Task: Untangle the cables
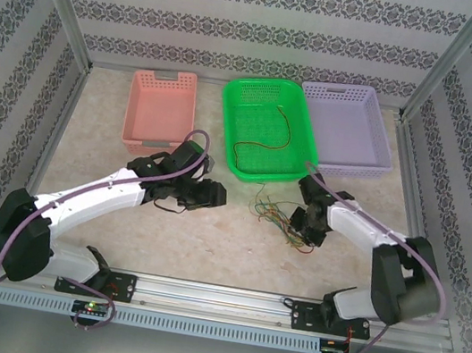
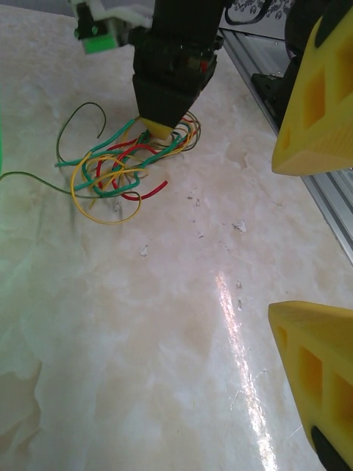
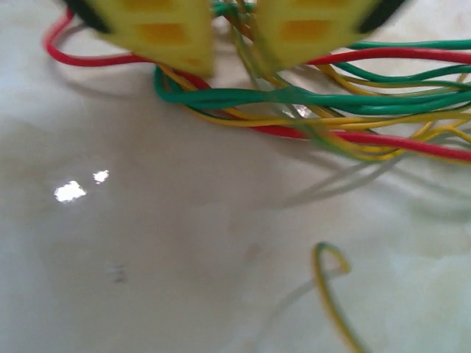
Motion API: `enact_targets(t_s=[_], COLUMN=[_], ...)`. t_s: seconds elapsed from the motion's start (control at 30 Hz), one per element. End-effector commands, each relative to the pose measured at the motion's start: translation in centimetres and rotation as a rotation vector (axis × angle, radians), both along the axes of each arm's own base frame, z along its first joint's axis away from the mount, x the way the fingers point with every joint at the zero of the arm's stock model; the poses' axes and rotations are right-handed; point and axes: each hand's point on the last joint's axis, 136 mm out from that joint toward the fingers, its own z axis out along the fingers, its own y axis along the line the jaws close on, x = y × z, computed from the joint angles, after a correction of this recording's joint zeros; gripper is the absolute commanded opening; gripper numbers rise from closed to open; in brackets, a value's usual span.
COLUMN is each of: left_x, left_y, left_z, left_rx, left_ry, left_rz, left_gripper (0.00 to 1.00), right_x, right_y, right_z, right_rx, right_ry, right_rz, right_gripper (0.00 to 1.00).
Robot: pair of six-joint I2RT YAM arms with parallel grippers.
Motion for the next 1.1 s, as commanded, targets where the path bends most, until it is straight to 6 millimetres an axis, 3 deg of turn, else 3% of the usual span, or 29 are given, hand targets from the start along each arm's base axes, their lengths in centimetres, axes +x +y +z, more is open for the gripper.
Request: enact_targets(t_s=[0.0, 0.1, 0.23, 0.4, 0.67, 0.8, 1.0, 1.07], left_x=[0.2, 0.3, 0.2, -0.1, -0.2, 1.1, 2.7, 2.6], left_y=[0.0, 0.6, 2.6, 3.7, 1.6, 1.0, -1.1, -1.3], left_z=[1.7, 2.5, 2.3, 0.1, -5.0, -6.0, -8.3, -9.4], left_rx=[-0.019, -0.03, -0.009, -0.064, -0.186, -0.282, -0.258, -0.185], left_ry=[-0.051, -0.058, 0.016, 0.133, 0.349, 0.383, 0.425, 0.441], left_rz=[0.024, 0.07, 0.253, 0.462, 0.597, 0.711, 0.759, 0.755], left_gripper=[0.48, 0.49, 0.61, 0.68, 0.69, 0.7, 0.75, 0.73], right_x=[1.8, 2.0, 1.3, 0.5, 0.4, 0.0, -0.9, -1.0], right_y=[2.9, 5.6, 10.8, 15.2, 18.4, 19.2, 19.9, 19.8], right_z=[2.6, 5.7, 9.4, 11.1, 12.7, 12.9, 13.9, 14.1], right_rx=[-0.05, -0.1, -0.003, 0.161, 0.352, 0.422, 0.527, 0.538], right_ry=[-0.117, -0.232, -0.372, -0.42, -0.437, -0.413, -0.408, -0.41], right_rz=[0.221, 0.395, 0.582, 0.68, 0.7, 0.702, 0.702, 0.7], right_gripper=[0.0, 0.0, 0.0, 0.0, 0.0, 0.0, 0.0, 0.0])
